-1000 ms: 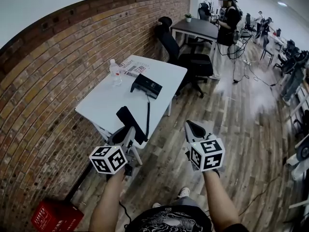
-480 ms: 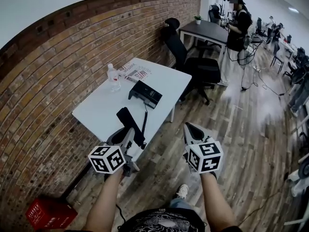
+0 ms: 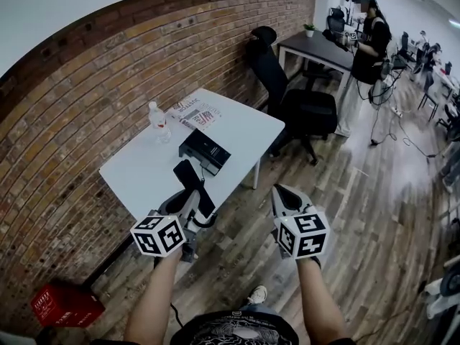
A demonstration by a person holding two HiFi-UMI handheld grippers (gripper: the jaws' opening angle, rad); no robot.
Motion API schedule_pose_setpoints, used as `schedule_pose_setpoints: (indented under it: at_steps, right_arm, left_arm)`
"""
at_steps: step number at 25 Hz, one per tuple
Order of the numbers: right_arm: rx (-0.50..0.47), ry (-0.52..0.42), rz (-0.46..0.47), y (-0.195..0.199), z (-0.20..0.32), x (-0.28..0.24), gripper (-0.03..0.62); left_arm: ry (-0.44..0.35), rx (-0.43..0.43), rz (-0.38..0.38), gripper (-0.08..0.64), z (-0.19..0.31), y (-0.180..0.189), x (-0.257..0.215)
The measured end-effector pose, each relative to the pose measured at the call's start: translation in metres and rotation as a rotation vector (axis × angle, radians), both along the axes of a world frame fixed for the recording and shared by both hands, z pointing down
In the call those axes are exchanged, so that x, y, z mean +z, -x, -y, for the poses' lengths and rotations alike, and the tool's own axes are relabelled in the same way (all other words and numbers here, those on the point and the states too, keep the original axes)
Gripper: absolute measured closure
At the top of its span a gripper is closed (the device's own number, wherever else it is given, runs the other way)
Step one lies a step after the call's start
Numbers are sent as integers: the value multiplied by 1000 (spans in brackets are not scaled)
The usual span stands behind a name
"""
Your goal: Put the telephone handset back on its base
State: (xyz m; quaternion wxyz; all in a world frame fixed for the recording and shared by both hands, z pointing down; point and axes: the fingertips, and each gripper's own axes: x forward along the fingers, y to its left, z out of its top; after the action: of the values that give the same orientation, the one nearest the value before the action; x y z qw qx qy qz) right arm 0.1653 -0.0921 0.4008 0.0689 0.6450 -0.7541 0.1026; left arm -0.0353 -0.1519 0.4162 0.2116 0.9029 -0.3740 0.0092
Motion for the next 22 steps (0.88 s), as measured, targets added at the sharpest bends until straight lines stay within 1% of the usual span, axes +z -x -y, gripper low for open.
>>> schedule_pose_setpoints:
  at_steps: [8,12,18,22]
  right_arm:
    - [-50,-4,13,-49,24,2,590]
    - [-64,-6,13,-66,31,2,590]
    - [-91,2,21,-80,38,9,591]
    - [-123,1,22,-74,50,8,591]
  left_arm:
    - [-2,-64,19,486,17,-39,1]
    - [1,-85,18,486,22,-52,2]
    - [16,-102,11,486,23,-66,11]
    - [32,-122,-14,486,30,-63,14]
